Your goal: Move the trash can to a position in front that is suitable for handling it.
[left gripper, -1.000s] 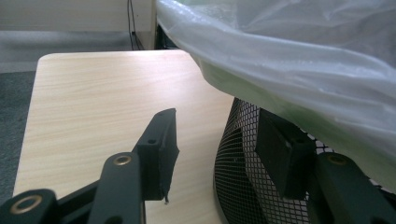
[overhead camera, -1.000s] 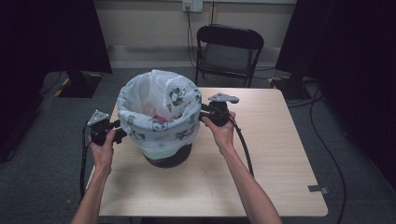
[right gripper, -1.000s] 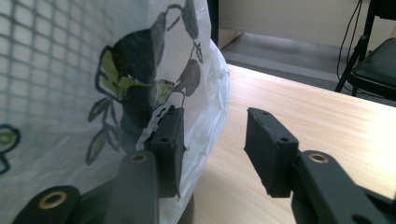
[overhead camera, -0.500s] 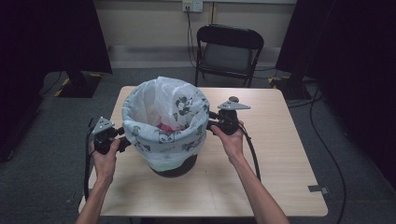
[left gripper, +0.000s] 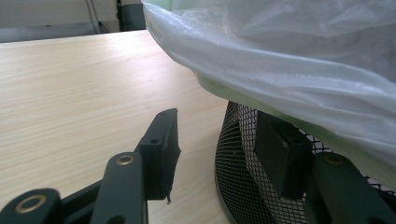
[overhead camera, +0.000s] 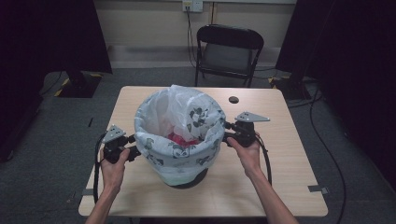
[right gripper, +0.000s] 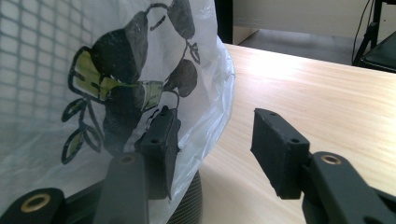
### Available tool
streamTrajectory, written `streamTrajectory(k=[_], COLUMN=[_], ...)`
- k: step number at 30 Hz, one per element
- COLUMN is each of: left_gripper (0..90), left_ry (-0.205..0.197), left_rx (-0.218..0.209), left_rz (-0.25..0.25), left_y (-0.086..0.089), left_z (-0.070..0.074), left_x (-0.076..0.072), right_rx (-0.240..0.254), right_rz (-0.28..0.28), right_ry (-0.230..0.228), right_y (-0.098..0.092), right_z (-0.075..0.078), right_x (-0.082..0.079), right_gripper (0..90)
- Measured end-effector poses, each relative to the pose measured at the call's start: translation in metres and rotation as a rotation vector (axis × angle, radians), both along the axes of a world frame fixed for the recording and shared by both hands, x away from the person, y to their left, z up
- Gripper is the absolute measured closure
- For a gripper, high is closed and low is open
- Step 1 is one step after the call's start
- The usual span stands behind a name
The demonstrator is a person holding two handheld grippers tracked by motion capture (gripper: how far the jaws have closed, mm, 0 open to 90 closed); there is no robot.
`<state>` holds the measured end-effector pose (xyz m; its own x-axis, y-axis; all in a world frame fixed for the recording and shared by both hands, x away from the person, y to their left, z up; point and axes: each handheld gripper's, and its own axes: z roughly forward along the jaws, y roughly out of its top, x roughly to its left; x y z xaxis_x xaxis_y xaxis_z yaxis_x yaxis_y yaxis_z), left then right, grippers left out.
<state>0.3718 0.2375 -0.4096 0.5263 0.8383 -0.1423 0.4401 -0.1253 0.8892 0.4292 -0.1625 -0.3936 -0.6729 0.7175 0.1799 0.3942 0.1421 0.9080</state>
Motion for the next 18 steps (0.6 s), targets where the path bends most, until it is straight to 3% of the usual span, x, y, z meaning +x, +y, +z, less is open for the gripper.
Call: streamTrajectory(k=[7,18], left_gripper=[49.2,46.6], left_ry=[0.005,0.016], left_rx=[0.000,-0.011], left_rz=[-0.025,-0.109], left_y=[-0.014,-0.039], left_z=[0.001,0.000], left_x=[-0.004,-0.011], right_rx=[-0.002,-0.010], right_rz=[0.000,-0.039], right_ry=[0.001,0.011], right_y=[-0.017,-0.048], right_z=[0.000,0.001], right_x=[-0.014,-0.034], right_gripper=[48.4,45.4])
